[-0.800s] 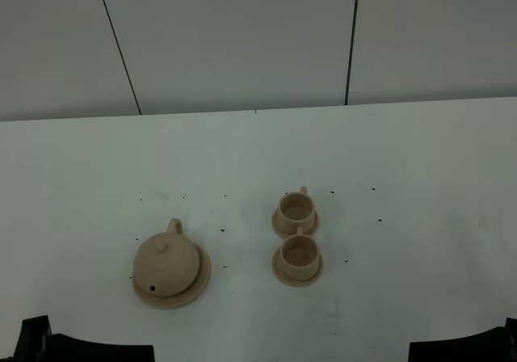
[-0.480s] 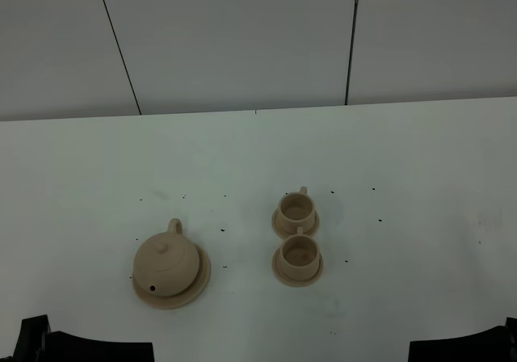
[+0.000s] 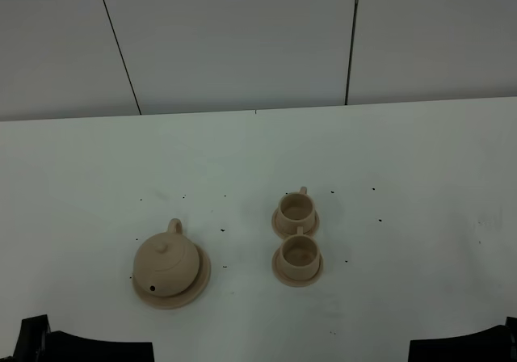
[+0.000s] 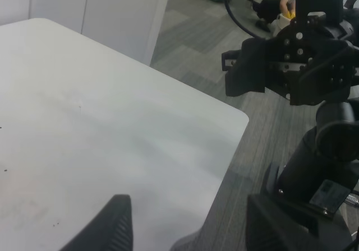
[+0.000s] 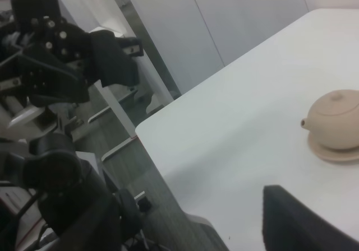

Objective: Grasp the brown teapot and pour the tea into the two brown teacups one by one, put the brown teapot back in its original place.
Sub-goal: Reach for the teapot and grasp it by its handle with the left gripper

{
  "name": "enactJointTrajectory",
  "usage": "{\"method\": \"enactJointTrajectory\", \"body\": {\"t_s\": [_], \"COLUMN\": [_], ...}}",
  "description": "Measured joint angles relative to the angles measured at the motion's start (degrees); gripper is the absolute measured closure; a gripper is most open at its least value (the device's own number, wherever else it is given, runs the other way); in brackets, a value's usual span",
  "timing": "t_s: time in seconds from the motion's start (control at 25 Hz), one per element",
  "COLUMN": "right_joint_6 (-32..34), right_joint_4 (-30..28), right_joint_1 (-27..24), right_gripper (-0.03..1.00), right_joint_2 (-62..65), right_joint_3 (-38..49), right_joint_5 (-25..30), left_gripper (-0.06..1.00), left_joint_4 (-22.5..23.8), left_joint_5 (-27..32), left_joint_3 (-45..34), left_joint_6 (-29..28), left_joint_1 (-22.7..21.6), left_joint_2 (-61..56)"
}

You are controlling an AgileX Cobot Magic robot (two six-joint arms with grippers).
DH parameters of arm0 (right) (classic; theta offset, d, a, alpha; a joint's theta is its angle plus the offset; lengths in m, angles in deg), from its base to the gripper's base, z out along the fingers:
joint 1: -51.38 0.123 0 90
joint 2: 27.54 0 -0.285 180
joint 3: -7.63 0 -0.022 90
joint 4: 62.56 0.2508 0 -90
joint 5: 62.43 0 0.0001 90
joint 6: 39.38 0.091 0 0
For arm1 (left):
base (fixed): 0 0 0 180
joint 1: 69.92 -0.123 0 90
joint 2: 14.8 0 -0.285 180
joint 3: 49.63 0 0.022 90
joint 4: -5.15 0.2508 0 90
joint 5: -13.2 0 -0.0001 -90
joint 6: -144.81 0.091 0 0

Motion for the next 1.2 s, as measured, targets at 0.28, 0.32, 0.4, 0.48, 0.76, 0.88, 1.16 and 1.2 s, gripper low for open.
{"method": "enactJointTrajectory", "body": {"t_s": [0.28, 0.32, 0.4, 0.48, 0.76, 0.88, 1.16, 1.2], "right_joint_6": [0.0, 0.0, 0.0, 0.0, 0.0, 0.0, 3.78, 4.58], "right_joint_4": [2.07, 2.94, 4.77, 6.4, 7.17, 7.21, 7.21, 7.21], "right_joint_1": [0.0, 0.0, 0.0, 0.0, 0.0, 0.0, 0.0, 0.0], "right_gripper": [0.44, 0.44, 0.44, 0.44, 0.44, 0.44, 0.48, 0.48], "right_joint_2": [0.0, 0.0, 0.0, 0.0, 0.0, 0.0, 0.0, 0.0], "right_joint_3": [0.0, 0.0, 0.0, 0.0, 0.0, 0.0, -1.06, -1.75], "right_joint_5": [-1.48, -1.91, -2.94, -3.98, -6.8, -7.81, -12.44, -12.83], "left_gripper": [0.43, 0.43, 0.43, 0.43, 0.46, 0.48, 0.59, 0.62], "left_joint_4": [-2.04, -3.2, -5.49, -7.44, -13.22, -16.18, -17.98, -17.98], "left_joint_5": [-3.56, -4.45, -6.3, -8.52, -16.75, -17.72, -22.75, -23.59], "left_joint_3": [0.0, 0.0, 0.0, 0.0, 0.0, 0.0, 0.0, 0.0], "left_joint_6": [0.01, 0.01, 0.01, 0.01, 0.01, 0.01, 0.01, 0.01], "left_joint_1": [0.0, 0.0, 0.0, 0.0, 0.0, 0.0, 0.0, 0.0], "left_joint_2": [0.0, 0.0, 0.0, 0.0, 0.0, 0.0, 0.0, 0.0]}}
